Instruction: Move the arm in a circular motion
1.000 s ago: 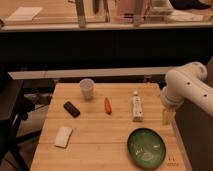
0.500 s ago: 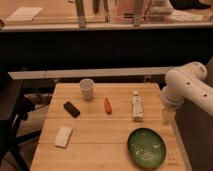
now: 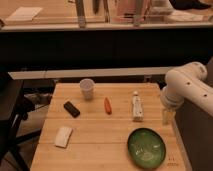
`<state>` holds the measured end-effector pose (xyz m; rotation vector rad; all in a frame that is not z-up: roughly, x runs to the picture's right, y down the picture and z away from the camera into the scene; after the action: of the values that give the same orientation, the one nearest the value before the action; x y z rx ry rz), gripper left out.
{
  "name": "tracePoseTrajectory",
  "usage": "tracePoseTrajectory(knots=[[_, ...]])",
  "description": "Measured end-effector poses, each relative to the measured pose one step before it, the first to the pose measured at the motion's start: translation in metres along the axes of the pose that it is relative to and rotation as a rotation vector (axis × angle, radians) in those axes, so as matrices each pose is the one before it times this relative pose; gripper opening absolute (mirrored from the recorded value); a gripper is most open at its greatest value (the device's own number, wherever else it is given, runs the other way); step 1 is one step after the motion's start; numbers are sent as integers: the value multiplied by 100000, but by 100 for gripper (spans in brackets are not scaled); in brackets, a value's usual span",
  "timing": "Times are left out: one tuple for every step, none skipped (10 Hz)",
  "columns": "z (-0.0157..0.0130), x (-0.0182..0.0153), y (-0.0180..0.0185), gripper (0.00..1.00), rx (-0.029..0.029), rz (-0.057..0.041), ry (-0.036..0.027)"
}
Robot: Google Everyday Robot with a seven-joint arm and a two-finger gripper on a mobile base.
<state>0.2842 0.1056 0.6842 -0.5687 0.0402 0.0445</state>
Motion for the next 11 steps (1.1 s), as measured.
tracePoseTrajectory(knots=[[2,3,2,80,-3,0,2],[-2,2,-2,80,3,8,1],[3,-3,2,80,-6,-3,-5],[-4,0,-3,80,9,0,-2],[2,1,2,80,-5,-1,2],[-1,-3,56,80,-12,-80,115],[-47,-254,270,80,170,-681,394],[-187,-720,559,80,147,-1082,77],[-337,-1656,1155,80,242,-1680,359],[-156,-821,401,80,252,-970,296],[-73,-604,217,80,268,-1101,220]])
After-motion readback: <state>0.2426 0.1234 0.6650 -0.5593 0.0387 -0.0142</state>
